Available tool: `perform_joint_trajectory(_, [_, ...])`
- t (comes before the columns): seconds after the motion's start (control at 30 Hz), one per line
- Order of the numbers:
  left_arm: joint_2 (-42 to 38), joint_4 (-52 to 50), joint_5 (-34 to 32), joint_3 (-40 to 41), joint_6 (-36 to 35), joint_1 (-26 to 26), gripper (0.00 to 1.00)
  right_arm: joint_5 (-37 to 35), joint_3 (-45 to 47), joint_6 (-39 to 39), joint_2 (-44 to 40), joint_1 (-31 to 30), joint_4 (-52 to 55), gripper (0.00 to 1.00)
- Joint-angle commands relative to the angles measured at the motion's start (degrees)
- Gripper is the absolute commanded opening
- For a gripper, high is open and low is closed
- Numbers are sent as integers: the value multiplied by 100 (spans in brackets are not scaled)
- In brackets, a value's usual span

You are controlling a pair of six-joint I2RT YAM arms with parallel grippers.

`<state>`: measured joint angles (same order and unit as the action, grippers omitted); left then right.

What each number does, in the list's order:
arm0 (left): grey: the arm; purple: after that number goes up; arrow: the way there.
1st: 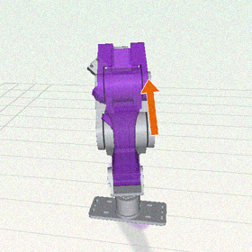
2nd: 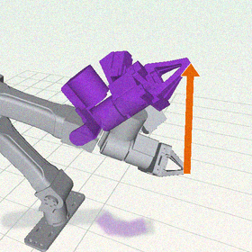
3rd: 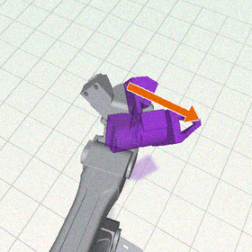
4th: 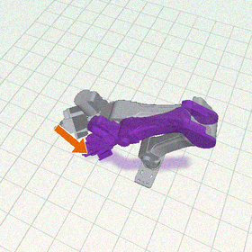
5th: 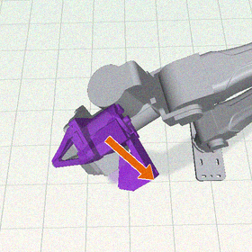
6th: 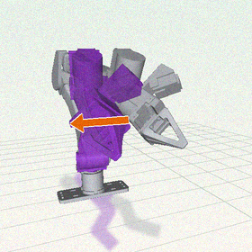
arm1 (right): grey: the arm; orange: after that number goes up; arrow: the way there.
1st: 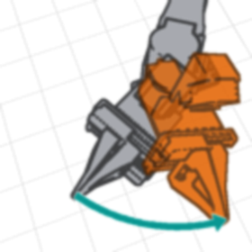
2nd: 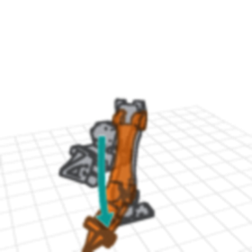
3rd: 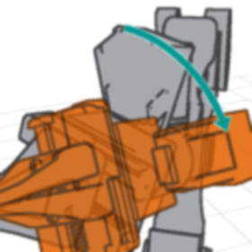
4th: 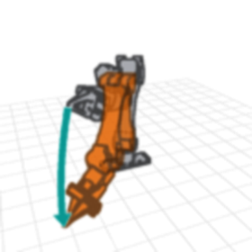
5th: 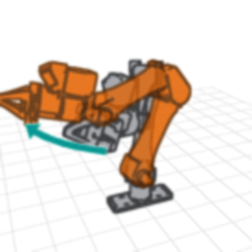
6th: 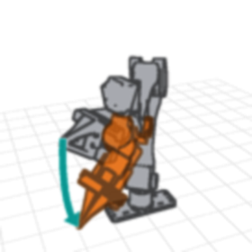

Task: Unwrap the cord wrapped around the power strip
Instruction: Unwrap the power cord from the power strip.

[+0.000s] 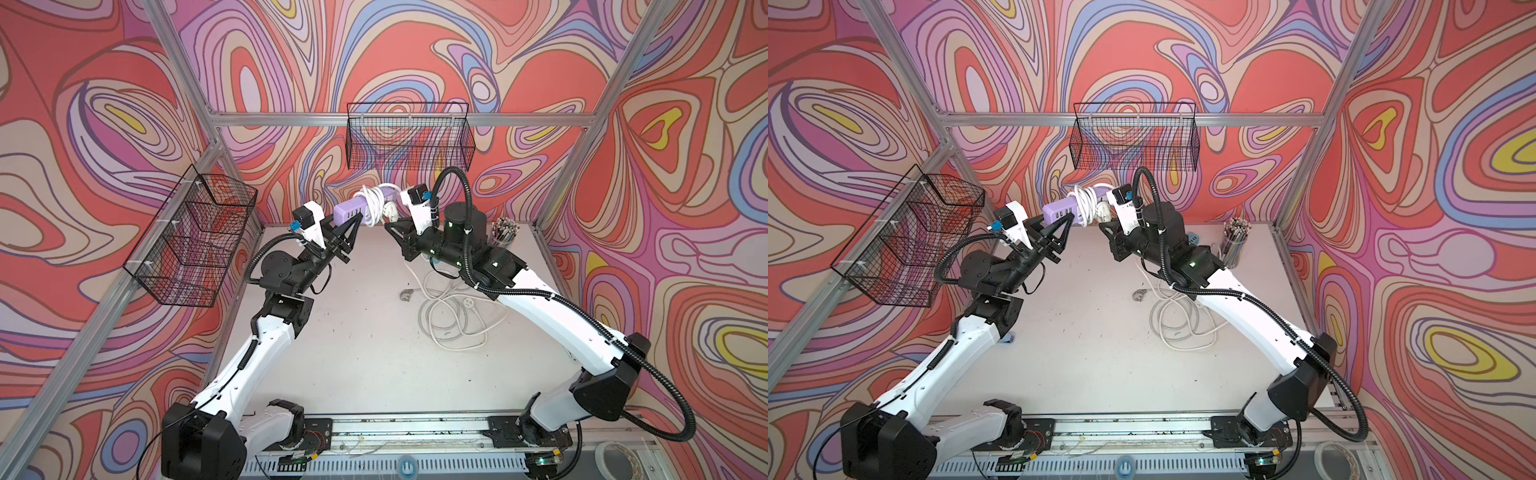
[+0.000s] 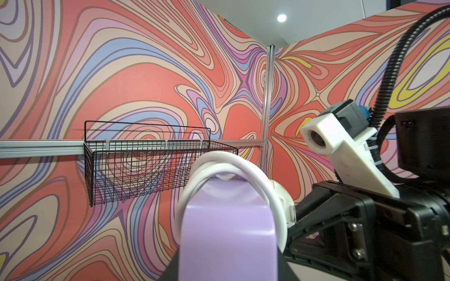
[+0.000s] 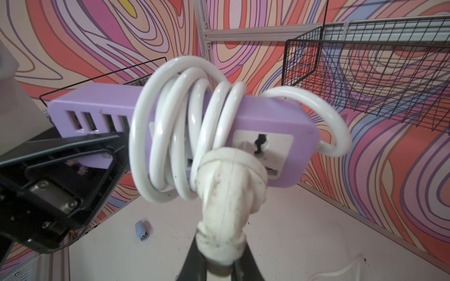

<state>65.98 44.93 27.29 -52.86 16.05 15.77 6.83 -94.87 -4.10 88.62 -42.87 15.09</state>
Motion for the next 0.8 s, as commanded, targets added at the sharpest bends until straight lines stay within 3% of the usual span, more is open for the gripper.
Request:
perform_joint_trajectory(0.0, [-57, 271, -113, -24, -172, 22, 0, 361, -31, 132, -217, 135, 101, 0])
perform_joint_trajectory(0.2, [-56, 262, -119, -27, -174, 13, 0, 618, 251, 2, -531, 854, 110, 0])
perform_joint_trajectory(0.37, [-58, 280, -126, -21, -173, 11, 0, 764, 407, -169, -565, 896, -96, 0])
perform_joint_trajectory(0.57, [-105, 287, -153, -13, -181, -13, 0, 896, 1515, -1030, -994, 882, -1546, 0])
perform_joint_trajectory(0.63, [-124, 306, -169, 3, -173, -26, 0, 868, 2221, -1300, -1286, 794, -2507, 0])
perform_joint_trajectory(0.7, [-129, 323, -163, 3, -158, -36, 0, 1052, 2634, -1364, -1425, 701, -3179, 0])
perform_joint_trajectory(0.77, [-136, 332, -162, 7, -164, -39, 0, 1269, 2623, -1127, -1373, 542, -3121, 0])
